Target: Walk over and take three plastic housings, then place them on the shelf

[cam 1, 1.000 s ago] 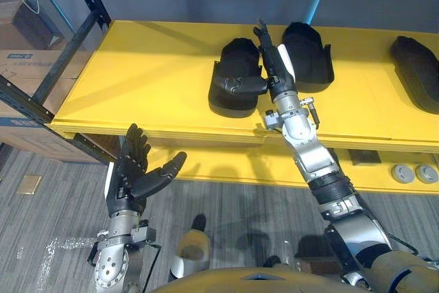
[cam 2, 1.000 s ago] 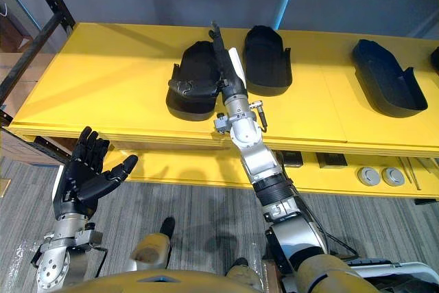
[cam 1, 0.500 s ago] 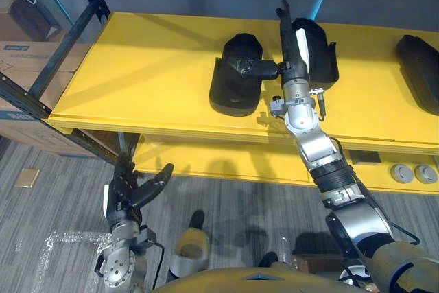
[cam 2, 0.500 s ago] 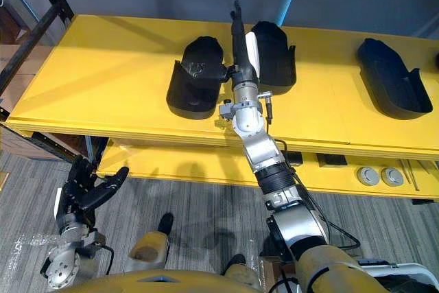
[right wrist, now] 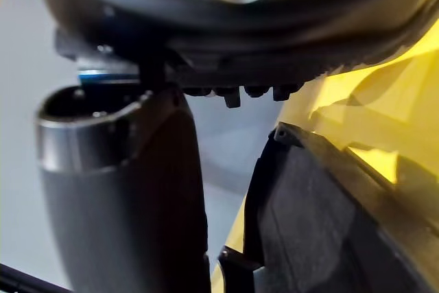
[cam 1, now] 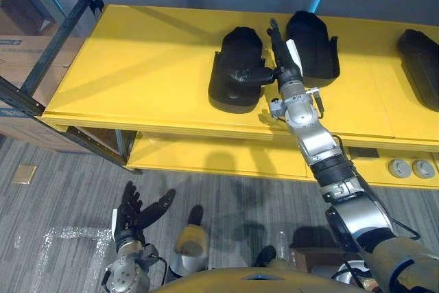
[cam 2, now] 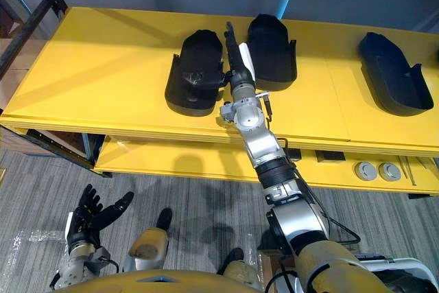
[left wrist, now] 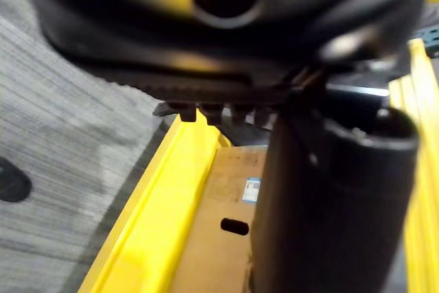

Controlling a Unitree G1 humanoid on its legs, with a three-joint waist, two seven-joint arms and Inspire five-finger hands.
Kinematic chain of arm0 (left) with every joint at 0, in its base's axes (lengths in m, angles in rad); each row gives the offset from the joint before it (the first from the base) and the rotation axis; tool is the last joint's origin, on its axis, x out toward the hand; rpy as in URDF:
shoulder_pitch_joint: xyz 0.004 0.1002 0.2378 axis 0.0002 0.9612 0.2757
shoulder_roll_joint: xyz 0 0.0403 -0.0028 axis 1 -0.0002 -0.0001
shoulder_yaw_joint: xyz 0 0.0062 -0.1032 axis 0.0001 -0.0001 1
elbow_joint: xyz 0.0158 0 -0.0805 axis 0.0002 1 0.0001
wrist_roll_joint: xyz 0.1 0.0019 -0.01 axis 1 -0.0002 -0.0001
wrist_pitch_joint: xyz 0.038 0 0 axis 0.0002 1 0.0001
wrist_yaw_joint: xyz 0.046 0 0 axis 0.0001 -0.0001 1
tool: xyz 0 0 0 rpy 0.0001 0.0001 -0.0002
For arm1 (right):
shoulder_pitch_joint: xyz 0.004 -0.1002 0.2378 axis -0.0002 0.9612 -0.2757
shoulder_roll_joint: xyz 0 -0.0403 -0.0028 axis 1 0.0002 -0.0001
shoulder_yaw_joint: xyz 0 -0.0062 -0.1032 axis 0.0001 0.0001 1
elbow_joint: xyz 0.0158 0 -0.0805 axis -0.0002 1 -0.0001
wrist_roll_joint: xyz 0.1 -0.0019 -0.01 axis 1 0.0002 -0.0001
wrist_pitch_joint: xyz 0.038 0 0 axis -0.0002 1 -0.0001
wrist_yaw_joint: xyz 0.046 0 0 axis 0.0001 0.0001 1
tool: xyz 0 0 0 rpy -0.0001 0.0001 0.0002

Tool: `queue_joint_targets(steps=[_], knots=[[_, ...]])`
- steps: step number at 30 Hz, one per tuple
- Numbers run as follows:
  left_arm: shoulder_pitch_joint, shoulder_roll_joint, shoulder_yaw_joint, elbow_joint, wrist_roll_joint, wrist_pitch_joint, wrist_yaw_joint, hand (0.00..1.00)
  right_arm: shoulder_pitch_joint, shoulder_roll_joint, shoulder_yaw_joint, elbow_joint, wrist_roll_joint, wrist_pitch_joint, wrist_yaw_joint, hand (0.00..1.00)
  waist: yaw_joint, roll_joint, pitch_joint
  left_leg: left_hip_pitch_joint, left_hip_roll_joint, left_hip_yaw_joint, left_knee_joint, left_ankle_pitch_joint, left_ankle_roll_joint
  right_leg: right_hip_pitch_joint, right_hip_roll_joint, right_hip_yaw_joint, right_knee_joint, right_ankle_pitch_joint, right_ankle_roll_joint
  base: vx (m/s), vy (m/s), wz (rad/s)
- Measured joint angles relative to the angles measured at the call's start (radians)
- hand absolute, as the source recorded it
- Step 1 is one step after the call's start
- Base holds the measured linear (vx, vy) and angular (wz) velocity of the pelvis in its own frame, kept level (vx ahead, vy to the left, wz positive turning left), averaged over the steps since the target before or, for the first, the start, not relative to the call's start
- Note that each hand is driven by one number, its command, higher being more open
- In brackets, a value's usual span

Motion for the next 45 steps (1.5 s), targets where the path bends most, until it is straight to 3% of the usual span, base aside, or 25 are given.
queue_joint_targets(steps=[13, 21, 37, 45], knots=[[-0.014, 0.007, -0.04, 0.085, -0.105, 0.0, -0.056, 1.0, -0.01, -0.001, 0.037, 0.019, 0.037, 0.049, 0.107, 1.0, -0.002, -0.009, 0.006, 0.015, 0.009, 0.026, -0.017, 0.001, -0.001, -0.015, 0.002, 0.028, 0.013, -0.004, -0.005, 0.0, -0.002, -0.06], [-0.02, 0.007, -0.056, 0.084, -0.131, 0.0, -0.073, 1.0, -0.058, -0.002, 0.06, 0.037, 0.039, 0.05, 0.14, 1.0, -0.001, -0.003, 0.014, 0.014, 0.009, 0.023, -0.017, 0.004, -0.001, -0.015, 0.001, 0.025, 0.018, -0.005, -0.007, 0.0, 0.0, 0.0], [-0.04, 0.008, -0.093, 0.084, -0.133, 0.003, -0.084, 1.0, -0.13, 0.003, 0.068, 0.158, 0.086, 0.045, 0.09, 1.0, 0.008, 0.016, 0.035, 0.006, 0.005, -0.016, -0.023, 0.021, -0.004, -0.017, -0.007, -0.011, 0.06, -0.03, -0.009, -0.01, -0.009, 0.07], [-0.04, 0.009, -0.097, 0.084, -0.133, 0.003, -0.09, 1.0, -0.13, 0.0, 0.028, 0.157, 0.025, -0.022, 0.029, 1.0, 0.002, 0.017, 0.038, 0.013, 0.007, -0.008, -0.055, 0.04, -0.003, -0.035, -0.01, -0.003, 0.072, -0.034, -0.008, -0.01, -0.011, -0.01]])
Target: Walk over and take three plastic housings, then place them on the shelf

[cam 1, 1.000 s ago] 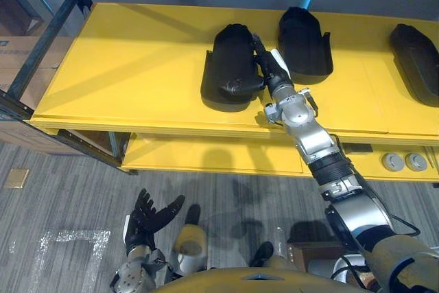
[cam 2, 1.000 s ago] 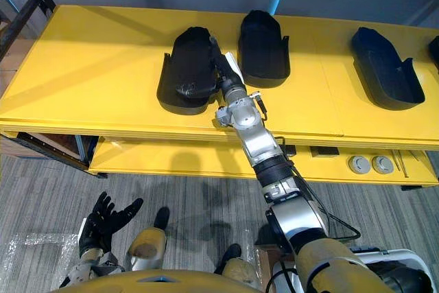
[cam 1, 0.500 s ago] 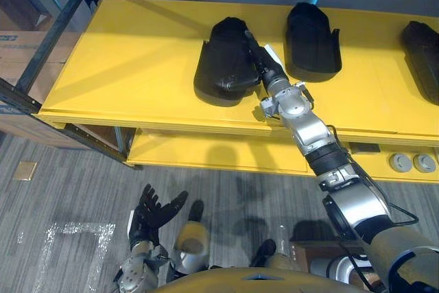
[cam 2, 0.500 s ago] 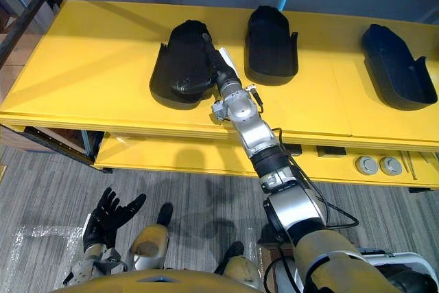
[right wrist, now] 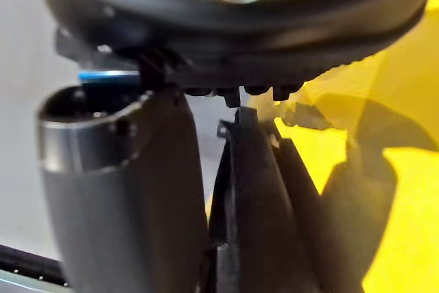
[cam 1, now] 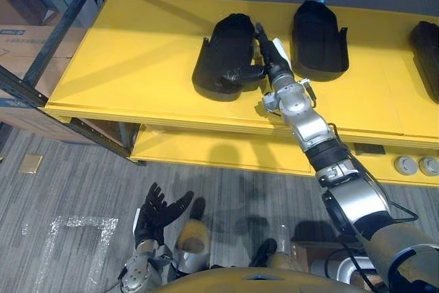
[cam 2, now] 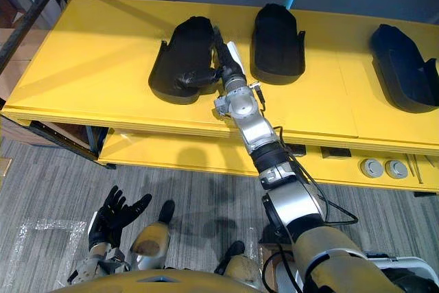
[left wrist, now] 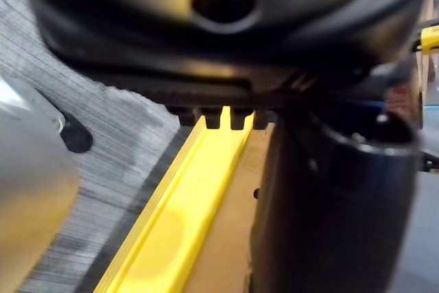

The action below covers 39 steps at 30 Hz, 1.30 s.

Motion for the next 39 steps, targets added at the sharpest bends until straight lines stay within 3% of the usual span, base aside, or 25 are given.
queue_joint_targets(steps=[5, 7, 11, 14, 17, 21, 29, 39], knots=[[-0.001, 0.002, -0.006, 0.0, 0.0, 0.0, -0.006, 1.0, 0.019, -0.058, -0.008, -0.235, -0.057, -0.017, -0.005, 1.0, -0.013, -0.003, 0.002, 0.008, 0.002, 0.016, -0.003, -0.002, -0.001, -0.004, 0.001, 0.014, -0.005, 0.002, 0.001, 0.01, -0.021, -0.1], [0.004, 0.002, 0.0, -0.001, 0.0, 0.0, -0.006, 1.0, 0.052, -0.092, -0.007, -0.395, -0.1, -0.063, 0.013, 1.0, -0.022, -0.01, 0.003, 0.022, 0.003, 0.033, -0.009, -0.006, -0.001, -0.002, 0.0, 0.029, -0.009, 0.003, 0.003, 0.02, -0.013, -0.18], [0.005, 0.004, 0.025, 0.0, 0.001, 0.0, -0.007, 1.0, 0.156, -0.186, 0.036, -0.722, -0.023, -0.144, 0.133, 1.0, -0.055, -0.028, 0.0, 0.036, 0.001, 0.06, -0.01, -0.016, 0.002, 0.002, 0.0, 0.055, -0.03, 0.017, 0.006, 0.01, -0.003, -0.18], [0.007, 0.011, 0.044, 0.001, 0.002, -0.001, -0.011, 1.0, 0.26, -0.205, 0.092, -0.837, 0.143, -0.147, 0.283, 1.0, -0.07, -0.046, -0.011, 0.044, 0.001, 0.079, -0.009, -0.025, 0.003, 0.003, 0.0, 0.066, -0.041, 0.024, 0.008, 0.01, 0.0, -0.21], [0.006, 0.026, 0.049, 0.004, 0.006, -0.002, -0.03, 1.0, 0.345, -0.208, 0.154, -0.839, 0.286, -0.102, 0.433, 1.0, -0.074, -0.063, -0.019, 0.048, 0.0, 0.087, -0.01, -0.028, 0.003, 0.002, 0.0, 0.076, -0.043, 0.025, 0.01, 0.0, 0.001, -0.08], [0.005, 0.038, 0.059, 0.05, 0.007, -0.002, -0.034, 1.0, 0.369, -0.219, 0.196, -0.839, 0.342, -0.062, 0.578, 1.0, -0.074, -0.072, -0.024, 0.045, 0.0, 0.09, -0.016, -0.028, 0.003, -0.001, 0.001, 0.077, -0.053, 0.03, 0.012, 0.0, 0.0, 0.0], [0.004, 0.062, 0.081, 0.074, 0.006, 0.0, -0.037, 1.0, 0.382, -0.248, 0.233, -0.837, 0.363, -0.036, 0.636, 1.0, -0.061, -0.1, -0.041, 0.029, -0.003, 0.092, -0.013, -0.03, 0.004, -0.016, 0.0, 0.081, -0.059, 0.036, 0.012, 0.01, -0.003, 0.0], [0.003, 0.064, 0.081, 0.083, 0.006, 0.002, -0.02, 1.0, 0.386, -0.219, 0.251, -0.767, 0.352, -0.007, 0.66, 1.0, -0.058, -0.102, -0.043, 0.019, -0.006, 0.073, 0.003, -0.035, 0.006, -0.004, -0.002, 0.058, -0.056, 0.034, 0.011, -0.02, -0.008, 0.06]])
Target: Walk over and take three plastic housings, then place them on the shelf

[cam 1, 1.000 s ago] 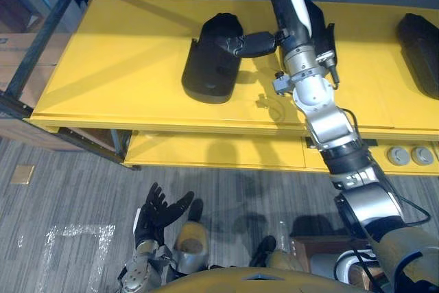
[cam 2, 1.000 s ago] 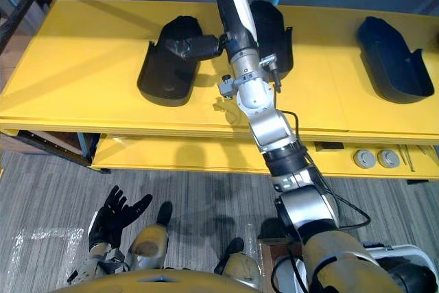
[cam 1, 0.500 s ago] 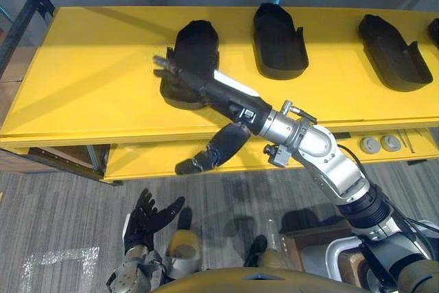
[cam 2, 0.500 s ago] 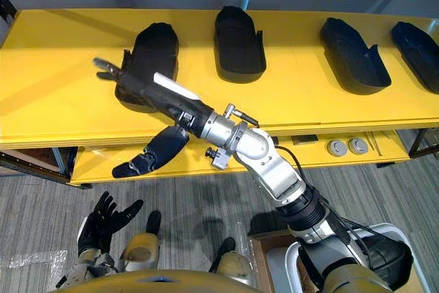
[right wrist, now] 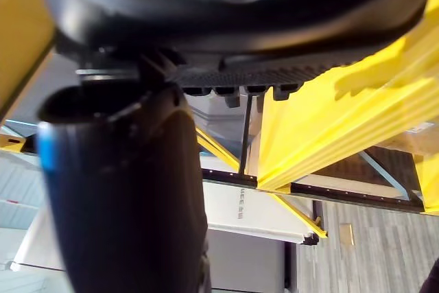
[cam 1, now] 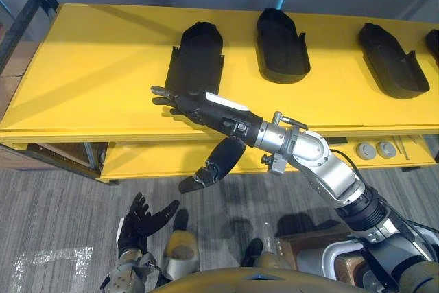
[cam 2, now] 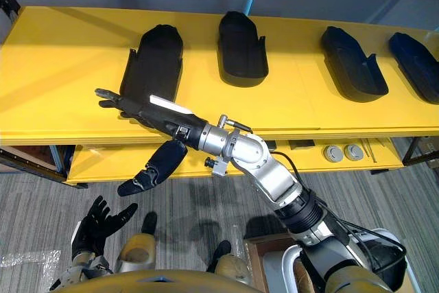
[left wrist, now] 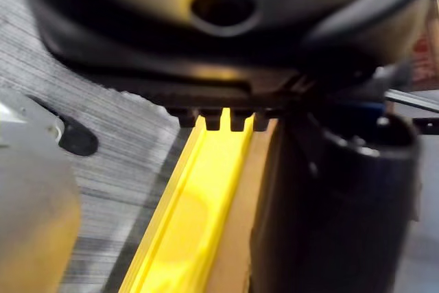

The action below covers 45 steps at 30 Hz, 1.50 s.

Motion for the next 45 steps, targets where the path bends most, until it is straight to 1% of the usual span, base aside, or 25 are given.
queue_joint_targets(steps=[1, 9, 15, 17, 21, 24, 26, 29, 32, 35, 37, 41, 43, 45], knots=[[0.001, 0.0, 0.0, 0.0, 0.0, 0.002, 0.001, 1.0, 0.0, 0.011, 0.006, 0.015, -0.041, 0.011, -0.002, 1.0, 0.003, 0.001, -0.001, -0.001, 0.0, -0.003, 0.0, 0.001, 0.0, 0.001, 0.0, -0.002, 0.0, 0.0, 0.0, -0.01, -0.01, 0.05], [0.001, 0.0, 0.001, 0.0, 0.0, 0.003, -0.004, 1.0, 0.0, 0.013, 0.026, 0.107, -0.195, 0.015, -0.013, 1.0, 0.003, 0.004, -0.002, -0.003, -0.005, -0.014, 0.0, 0.003, 0.001, 0.004, -0.003, -0.01, 0.0, -0.001, -0.001, 0.0, -0.005, 0.02], [0.001, -0.001, 0.0, 0.0, 0.001, 0.006, -0.004, 1.0, -0.001, 0.014, 0.023, 0.145, -0.195, 0.014, -0.08, 1.0, 0.002, 0.008, -0.001, -0.011, -0.008, -0.017, 0.013, 0.002, 0.002, 0.004, -0.005, -0.012, 0.001, -0.001, -0.001, 0.0, -0.001, 0.01], [-0.001, -0.001, -0.002, -0.001, 0.002, 0.02, -0.004, 1.0, -0.006, 0.015, 0.011, 0.171, -0.195, 0.0, -0.097, 1.0, 0.001, 0.016, 0.0, -0.019, -0.011, -0.023, 0.018, 0.002, 0.003, 0.002, -0.007, -0.017, 0.003, -0.001, -0.001, -0.02, -0.004, 0.07], [0.0, 0.002, -0.027, 0.006, 0.001, 0.022, -0.004, 1.0, -0.033, 0.02, 0.007, 0.227, -0.195, -0.036, -0.124, 1.0, 0.004, 0.033, 0.006, -0.023, -0.01, -0.024, 0.02, 0.002, 0.003, -0.008, -0.009, -0.013, 0.017, -0.004, -0.003, -0.03, -0.005, 0.01], [-0.003, 0.002, -0.047, 0.006, 0.005, 0.026, -0.006, 1.0, -0.041, 0.041, -0.008, 0.255, -0.234, -0.059, -0.139, 1.0, 0.004, 0.037, 0.008, -0.032, -0.007, -0.024, 0.02, 0.007, 0.003, -0.017, -0.008, -0.012, 0.022, -0.004, -0.003, -0.04, -0.016, 0.01], [-0.006, 0.002, -0.054, 0.006, 0.019, 0.047, -0.003, 1.0, -0.043, 0.053, -0.017, 0.265, -0.234, -0.063, -0.146, 1.0, 0.006, 0.037, 0.008, -0.037, -0.006, -0.023, 0.02, 0.01, 0.003, -0.026, -0.008, -0.01, 0.029, -0.004, -0.004, -0.01, -0.008, -0.02], [-0.016, 0.008, -0.074, 0.013, 0.1, 0.113, 0.05, 1.0, -0.061, 0.065, -0.019, 0.294, -0.235, -0.071, -0.149, 1.0, 0.006, 0.038, 0.008, -0.037, -0.003, -0.021, 0.019, 0.013, 0.003, -0.032, -0.007, -0.005, 0.037, -0.005, -0.006, -0.03, -0.022, -0.03], [-0.039, 0.014, -0.075, 0.05, 0.127, 0.143, 0.112, 1.0, -0.079, 0.066, -0.019, 0.316, -0.235, -0.072, -0.152, 1.0, 0.008, 0.042, 0.011, -0.037, 0.0, -0.02, 0.019, 0.015, 0.002, -0.036, -0.006, -0.003, 0.044, -0.007, -0.009, -0.04, -0.024, -0.02], [-0.061, 0.012, -0.053, 0.1, 0.127, 0.175, 0.174, 1.0, -0.095, 0.071, -0.019, 0.318, -0.274, -0.072, -0.159, 1.0, 0.008, 0.049, 0.02, -0.037, 0.003, -0.02, 0.017, 0.021, 0.001, -0.042, -0.006, 0.0, 0.054, -0.009, -0.011, -0.04, -0.02, -0.02], [-0.061, 0.01, -0.026, 0.123, 0.124, 0.177, 0.194, 1.0, -0.111, 0.074, -0.019, 0.328, -0.276, -0.071, -0.16, 1.0, 0.008, 0.049, 0.025, -0.038, 0.004, -0.02, 0.017, 0.023, 0.0, -0.044, -0.005, 0.001, 0.055, -0.01, -0.013, -0.04, -0.024, -0.02], [-0.061, 0.009, 0.043, 0.163, 0.084, 0.178, 0.2, 1.0, -0.131, 0.079, -0.028, 0.335, -0.313, -0.071, -0.165, 1.0, 0.015, 0.048, 0.033, -0.039, 0.005, -0.02, 0.017, 0.024, 0.001, -0.045, -0.005, 0.001, 0.057, -0.01, -0.013, -0.01, -0.006, 0.0], [-0.061, 0.008, 0.068, 0.169, 0.083, 0.178, 0.2, 1.0, -0.165, 0.08, -0.029, 0.356, -0.32, -0.071, -0.166, 1.0, 0.016, 0.048, 0.048, -0.039, 0.005, -0.021, 0.017, 0.025, 0.003, -0.046, -0.005, 0.001, 0.06, -0.011, -0.014, -0.02, -0.008, 0.0], [-0.062, 0.008, 0.088, 0.18, 0.083, 0.178, 0.188, 1.0, -0.195, 0.08, -0.037, 0.368, -0.346, -0.072, -0.171, 1.0, 0.023, 0.047, 0.063, -0.039, 0.005, -0.021, 0.016, 0.026, 0.004, -0.048, -0.006, 0.001, 0.064, -0.011, -0.014, -0.04, -0.018, 0.01]])
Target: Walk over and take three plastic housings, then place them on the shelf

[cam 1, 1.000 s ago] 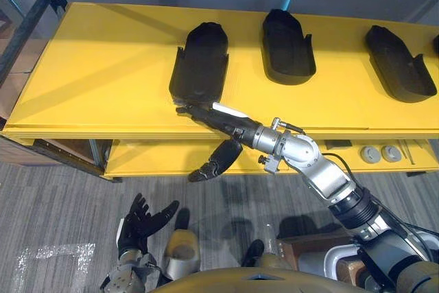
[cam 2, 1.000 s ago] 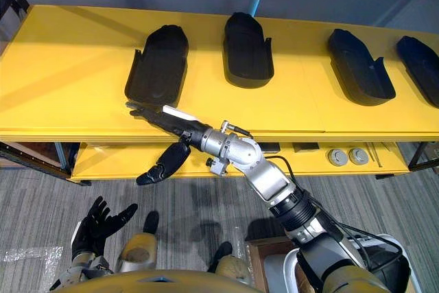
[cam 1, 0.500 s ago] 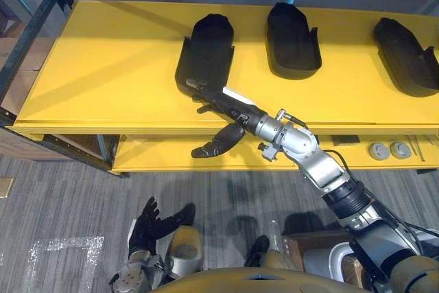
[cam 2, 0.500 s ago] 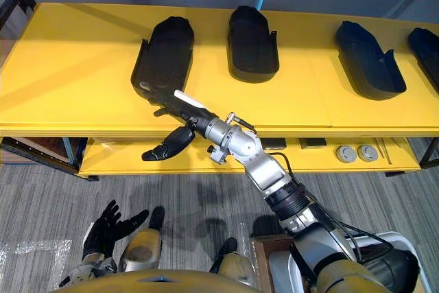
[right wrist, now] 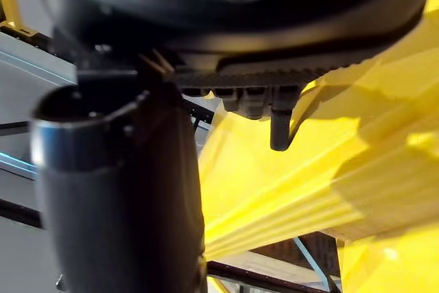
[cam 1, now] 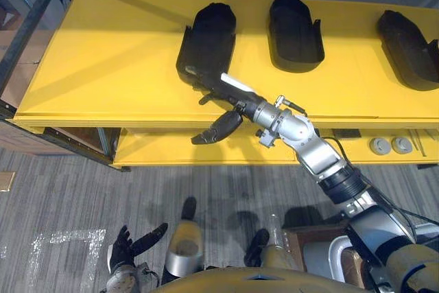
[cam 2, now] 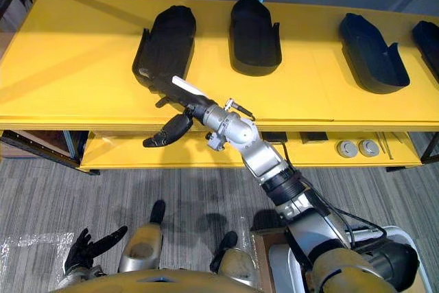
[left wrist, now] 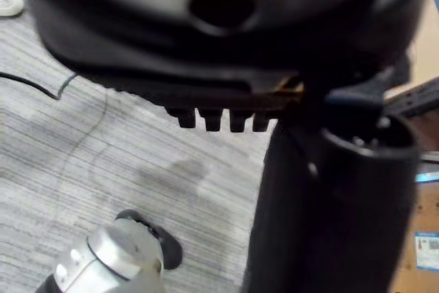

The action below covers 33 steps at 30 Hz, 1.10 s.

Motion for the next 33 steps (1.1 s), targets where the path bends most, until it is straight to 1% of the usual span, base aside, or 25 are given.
queue_joint_targets(steps=[3, 8, 10, 13, 19, 22, 23, 24, 25, 27, 29, 31, 33], knots=[[0.0, -0.001, 0.003, 0.01, 0.0, 0.0, -0.011, 1.0, -0.007, 0.0, -0.01, 0.002, -0.004, 0.0, -0.03, 1.0, 0.009, -0.004, 0.009, -0.004, -0.001, -0.003, -0.002, 0.001, 0.001, -0.004, -0.001, -0.002, 0.003, -0.001, 0.0, 0.0, -0.011, 0.03], [-0.004, -0.013, 0.002, 0.012, 0.003, -0.001, -0.039, 1.0, -0.033, 0.0, -0.011, 0.029, -0.007, 0.0, -0.06, 1.0, 0.006, -0.008, 0.012, -0.004, -0.001, -0.003, -0.002, 0.004, -0.003, -0.005, -0.002, -0.003, 0.006, -0.001, 0.0, 0.0, 0.0, 0.0], [-0.01, -0.018, 0.0, 0.012, 0.005, -0.001, -0.043, 1.0, -0.034, 0.0, -0.022, 0.03, -0.043, 0.0, -0.08, 1.0, 0.007, -0.009, 0.015, -0.004, -0.001, -0.004, -0.001, 0.004, -0.003, -0.004, -0.002, -0.004, 0.007, -0.001, 0.0, 0.0, 0.0, 0.0], [-0.022, -0.019, 0.0, 0.012, 0.005, -0.001, -0.043, 1.0, -0.034, 0.0, -0.032, 0.034, -0.043, 0.0, -0.102, 1.0, 0.005, -0.014, 0.022, -0.004, -0.001, -0.005, -0.001, 0.004, -0.003, -0.004, -0.002, -0.004, 0.008, -0.001, 0.0, 0.0, 0.0, 0.0], [-0.024, -0.018, -0.001, 0.011, 0.005, -0.001, -0.044, 1.0, -0.035, -0.002, -0.049, 0.038, -0.042, -0.001, -0.103, 1.0, 0.004, -0.016, 0.022, -0.002, -0.001, -0.004, -0.002, 0.004, -0.003, -0.004, -0.002, -0.003, 0.007, -0.001, 0.0, 0.0, 0.0, 0.0], [-0.023, -0.019, 0.002, 0.011, 0.005, -0.001, -0.044, 1.0, -0.034, -0.047, -0.06, -0.043, -0.036, -0.001, -0.103, 1.0, 0.001, -0.019, 0.024, -0.002, -0.001, -0.001, -0.003, 0.004, -0.004, -0.004, -0.002, -0.002, 0.005, -0.001, 0.001, 0.0, 0.0, 0.0], [-0.023, -0.019, 0.005, 0.011, 0.005, -0.002, -0.044, 1.0, -0.033, -0.071, -0.078, -0.111, -0.021, -0.001, -0.103, 1.0, -0.003, -0.021, 0.025, -0.001, -0.001, 0.0, -0.003, 0.003, -0.004, -0.004, -0.002, -0.001, 0.005, -0.001, 0.001, 0.0, 0.0, -0.03], [-0.023, -0.02, 0.012, 0.011, 0.005, -0.002, -0.044, 1.0, -0.033, -0.077, -0.115, -0.179, 0.011, -0.001, -0.105, 1.0, -0.01, -0.025, 0.027, 0.001, -0.001, 0.002, -0.001, 0.003, -0.004, -0.002, -0.002, 0.0, 0.004, 0.0, 0.001, 0.0, 0.0, -0.04], [-0.023, -0.022, 0.017, 0.011, 0.005, -0.002, -0.045, 1.0, -0.033, -0.076, -0.135, -0.212, 0.023, -0.003, -0.109, 1.0, -0.013, -0.028, 0.029, 0.003, -0.001, 0.003, 0.0, 0.003, -0.004, 0.0, -0.002, 0.001, 0.003, 0.0, 0.001, 0.0, 0.0, -0.04], [-0.023, -0.027, 0.034, 0.009, 0.005, -0.003, -0.045, 1.0, -0.034, -0.076, -0.203, -0.315, 0.114, -0.013, -0.148, 1.0, -0.024, -0.034, 0.029, 0.007, -0.001, 0.008, 0.002, 0.001, -0.004, 0.002, -0.002, 0.005, 0.002, 0.001, 0.002, 0.0, 0.0, -0.07], [-0.023, -0.035, 0.044, 0.009, 0.005, -0.003, -0.044, 1.0, -0.037, -0.075, -0.227, -0.341, 0.15, -0.02, -0.184, 1.0, -0.024, -0.035, 0.029, 0.018, -0.001, 0.019, 0.002, -0.001, -0.003, 0.005, -0.003, 0.017, 0.001, 0.002, 0.003, -0.01, -0.002, -0.17], [-0.023, -0.039, 0.045, 0.009, 0.005, -0.004, -0.045, 1.0, -0.037, -0.074, -0.233, -0.341, 0.209, -0.008, -0.207, 1.0, -0.024, -0.035, 0.029, 0.025, -0.001, 0.025, 0.002, -0.004, -0.004, 0.01, -0.002, 0.02, -0.003, 0.003, 0.005, -0.03, -0.008, -0.13], [-0.024, -0.04, 0.039, 0.011, 0.004, -0.004, -0.044, 1.0, -0.039, -0.051, -0.236, -0.316, 0.235, 0.041, -0.246, 1.0, -0.026, -0.035, 0.029, 0.034, -0.001, 0.029, -0.001, -0.007, -0.001, 0.017, -0.001, 0.023, -0.012, 0.005, 0.008, -0.03, -0.01, -0.06]])
